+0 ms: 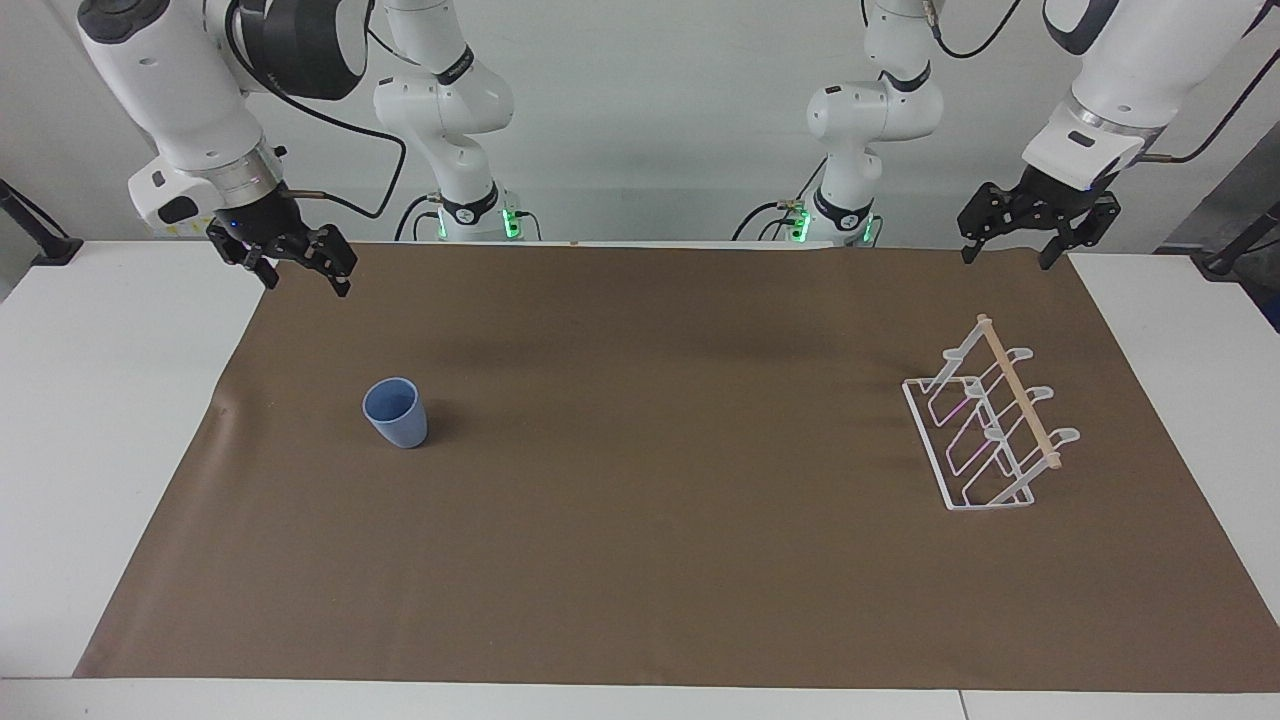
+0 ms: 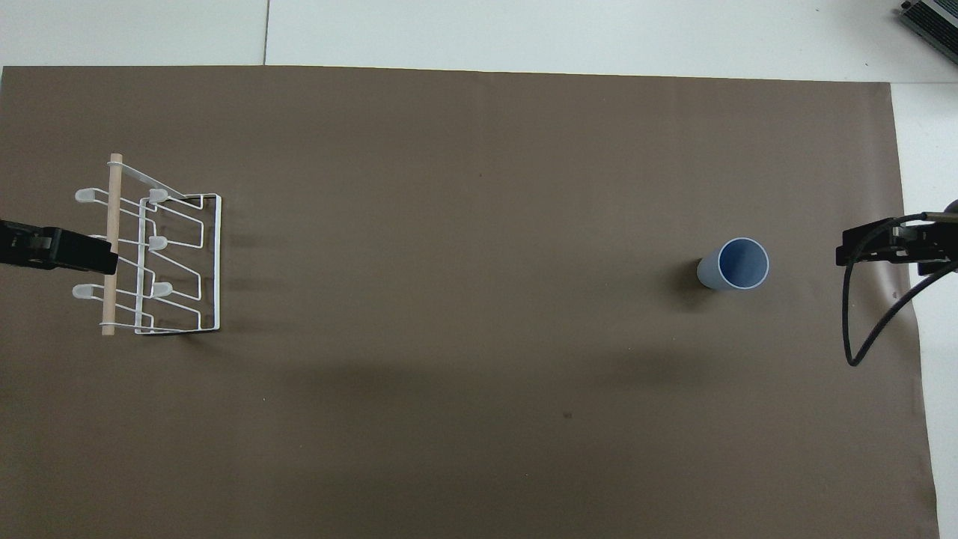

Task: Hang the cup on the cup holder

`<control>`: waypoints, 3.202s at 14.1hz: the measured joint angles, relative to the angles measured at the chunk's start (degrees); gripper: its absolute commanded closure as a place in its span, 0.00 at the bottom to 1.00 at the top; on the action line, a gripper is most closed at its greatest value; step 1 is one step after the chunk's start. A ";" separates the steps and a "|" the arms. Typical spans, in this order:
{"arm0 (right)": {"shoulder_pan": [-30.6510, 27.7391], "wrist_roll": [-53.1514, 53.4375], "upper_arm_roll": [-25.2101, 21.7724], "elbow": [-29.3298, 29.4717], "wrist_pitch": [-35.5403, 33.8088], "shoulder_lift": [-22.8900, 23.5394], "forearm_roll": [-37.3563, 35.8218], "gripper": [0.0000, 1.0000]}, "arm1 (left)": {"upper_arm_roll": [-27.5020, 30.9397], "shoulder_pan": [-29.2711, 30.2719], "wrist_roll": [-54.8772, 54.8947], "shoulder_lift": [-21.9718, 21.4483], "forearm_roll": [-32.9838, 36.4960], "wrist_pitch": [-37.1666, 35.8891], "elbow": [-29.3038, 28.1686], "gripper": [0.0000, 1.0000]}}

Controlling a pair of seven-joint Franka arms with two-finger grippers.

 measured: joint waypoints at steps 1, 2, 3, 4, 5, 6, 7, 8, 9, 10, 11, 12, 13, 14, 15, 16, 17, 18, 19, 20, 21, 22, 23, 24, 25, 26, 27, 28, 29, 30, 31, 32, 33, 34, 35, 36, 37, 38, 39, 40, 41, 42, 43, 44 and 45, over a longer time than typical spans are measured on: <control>0.00 -0.02 0.00 -0.97 0.58 -0.41 0.00 0.00 | -0.01 0.15 0.00 0.00 0.00 0.00 -0.18 0.00; 0.00 -0.03 0.00 -1.95 1.06 -0.82 0.00 0.00 | 0.00 0.23 0.01 0.00 0.00 0.00 -0.37 0.00; 0.00 -0.04 -0.01 -3.04 1.71 -1.25 0.00 0.00 | -0.02 0.23 0.01 0.00 0.00 0.00 -0.52 0.00; 0.00 -0.04 -0.03 -4.41 3.36 -1.74 0.00 0.00 | -0.05 0.23 0.01 0.00 0.00 0.00 -0.57 0.00; -0.02 -0.04 -0.07 -5.73 5.41 -2.14 0.00 0.00 | -0.07 0.23 0.00 -0.01 0.00 0.00 -0.58 0.00; -0.03 -0.04 -0.10 -7.08 7.31 -2.43 0.00 0.00 | -0.07 0.23 0.00 -0.02 0.00 0.00 -0.58 0.00; -0.03 -0.04 -0.12 -8.29 8.96 -2.58 0.00 0.00 | -0.07 0.23 0.00 -0.04 0.00 0.00 -0.58 0.00; -0.03 -0.04 -0.12 -9.54 11.06 -2.61 0.00 0.00 | -0.07 0.24 0.00 -0.05 0.00 0.00 -0.58 0.00; -0.03 -0.04 -0.12 -10.82 13.08 -2.61 0.00 0.00 | -0.07 0.26 0.00 -0.05 0.00 -0.01 -0.58 0.00; -0.03 -0.04 -0.12 -12.19 14.93 -2.60 0.00 0.00 | -0.06 0.30 -0.01 -0.05 0.00 -0.03 -0.60 0.00; -0.03 -0.04 -0.12 -13.83 16.91 -2.58 0.00 0.00 | -0.02 0.35 -0.01 -0.05 0.00 -0.04 -0.60 0.00; -0.03 -0.04 -0.12 -15.65 19.10 -2.52 0.00 0.00 | 0.01 0.40 -0.02 -0.05 0.00 -0.04 -0.61 0.00; -0.03 -0.04 -0.12 -17.83 21.81 -2.35 0.00 0.00 | 0.03 0.43 -0.02 -0.05 0.00 -0.04 -0.61 0.00; -0.03 -0.04 -0.12 -20.14 24.82 -1.96 0.00 0.00 | 0.03 0.43 -0.02 -0.05 0.00 -0.04 -0.62 0.00; -0.03 -0.41 -0.12 -21.89 27.01 -1.23 0.00 0.00 | 0.03 0.43 -0.02 -0.05 0.00 -0.04 -0.62 0.00; -0.03 -1.38 -0.12 -22.94 28.28 -0.15 0.00 0.00 | 0.03 0.43 -0.02 -0.05 0.00 -0.04 -0.62 0.00; -0.03 -2.40 -0.12 -23.39 29.47 1.02 0.00 0.00 | 0.03 0.43 -0.02 -0.05 0.00 -0.04 -0.63 0.00; -0.03 -3.25 -0.12 -23.48 30.84 2.13 0.00 0.00 | 0.03 0.44 -0.02 -0.05 0.00 -0.04 -0.63 0.00; -0.03 -4.13 -0.12 -23.47 31.85 3.07 0.00 0.00 | 0.03 0.44 -0.02 -0.05 0.00 -0.04 -0.63 0.00; -0.04 -5.11 -0.12 -23.49 32.19 3.70 0.00 0.00 | 0.03 0.44 -0.02 -0.05 0.00 -0.04 -0.63 0.00; -0.04 -6.27 -0.12 -23.61 32.19 4.06 0.00 0.00 | 0.03 0.44 -0.02 -0.05 0.00 -0.04 -0.63 0.00; -0.05 -7.43 -0.12 -23.95 32.40 4.26 0.00 0.00 | 0.03 0.44 -0.02 -0.05 0.00 -0.04 -0.64 0.00; -0.07 -8.13 -0.13 -24.46 33.11 4.30 0.00 0.00 | 0.03 0.44 -0.03 -0.05 0.00 -0.04 -0.64 0.00; -0.08 -8.60 -0.15 -25.09 34.34 4.31 0.00 0.00 | 0.03 0.44 -0.03 -0.05 0.00 -0.04 -0.64 0.00; -0.09 -8.69 -0.15 -25.65 35.51 4.35 0.00 0.00 | 0.03 0.44 -0.03 -0.05 0.00 -0.04 -0.64 0.00; -0.09 -8.69 -0.16 -26.09 36.64 4.44 0.00 0.00 | 0.03 0.44 -0.03 -0.05 0.00 -0.04 -0.64 0.00; -0.09 -8.69 -0.16 -26.48 37.75 4.54 0.00 0.00 | 0.03 0.44 -0.03 -0.05 0.00 -0.04 -0.64 0.00; -0.09 -8.69 -0.17 -26.85 39.04 4.66 0.00 0.00 | 0.03 0.44 -0.03 -0.05 0.00 -0.04 -0.64 0.00; -0.09 -8.69 -0.18 -27.18 40.10 4.78 0.00 0.00 | 0.03 0.44 -0.03 -0.05 0.00 -0.04 -0.64 0.00; -0.10 -8.69 -0.19 -27.57 40.90 4.94 0.00 0.00 | 0.03 0.44 -0.03 -0.05 0.00 -0.04 -0.64 0.00; -0.13 -8.69 -0.19 -28.00 41.65 5.19 0.00 0.00 | 0.03 0.44 -0.03 -0.05 0.00 -0.04 -0.64 0.00; -0.22 -8.69 -0.22 -28.47 42.83 5.61 0.00 0.00 | 0.03 0.44 -0.03 -0.05 0.00 -0.04 -0.64 0.00; -0.30 -8.69 -0.32 -28.94 44.13 6.17 0.00 0.00 | 0.03 0.44 -0.03 -0.05 0.00 -0.04 -0.64 0.00; -0.38 -8.69 -0.41 -29.27 44.95 6.68 0.00 0.00 | 0.03 0.44 -0.03 -0.05 0.00 -0.04 -0.64 0.00; -0.44 -8.69 -0.46 -29.42 45.30 7.03 0.00 0.00 | 0.03 0.44 -0.03 -0.05 0.00 -0.04 -0.64 0.00; -0.47 -8.59 -0.51 -29.44 45.36 7.21 0.00 0.00 | 0.03 0.44 -0.03 -0.05 0.00 -0.04 -0.64 0.00; -0.48 -8.41 -0.54 -29.44 45.36 7.23 0.00 0.00 | 0.03 0.44 -0.03 -0.05 0.00 -0.04 -0.64 0.00; -0.49 -8.09 -0.55 -29.44 45.36 7.23 0.00 0.16 | 0.03 0.44 -0.03 -0.05 0.00 -0.04 -0.64 0.00; -0.50 -7.54 -0.55 -29.44 45.36 7.23 0.00 0.38 | 0.03 0.44 -0.04 -0.05 0.00 -0.04 -0.64 0.00; -0.50 -7.07 -0.55 -29.44 45.36 7.23 0.00 0.55 | 0.03 0.44 -0.04 -0.05 0.00 -0.04 -0.64 0.00; -0.50 -6.65 -0.55 -29.44 45.36 7.23 0.00 0.67 | 0.03 0.44 -0.04 -0.05 0.00 -0.04 -0.64 0.00; -0.50 -6.42 -0.55 -29.44 45.36 7.23 0.00 0.84 | 0.03 0.44 -0.04 -0.05 0.00 -0.04 -0.64 0.00; -0.50 -6.40 -0.55 -29.44 45.36 7.23 0.04 0.96 | 0.03 0.44 -0.04 -0.05 0.00 -0.04 -0.64 0.00; -0.50 -6.39 -0.55 -29.44 45.35 7.23 0.06 1.00 | 0.03 0.44 -0.04 -0.05 0.00 -0.04 -0.64 0.00; -0.50 -6.37 -0.55 -29.45 45.35 7.23 0.08 1.00 | 0.03 0.44 -0.04 -0.05 0.00 -0.04 -0.64 0.00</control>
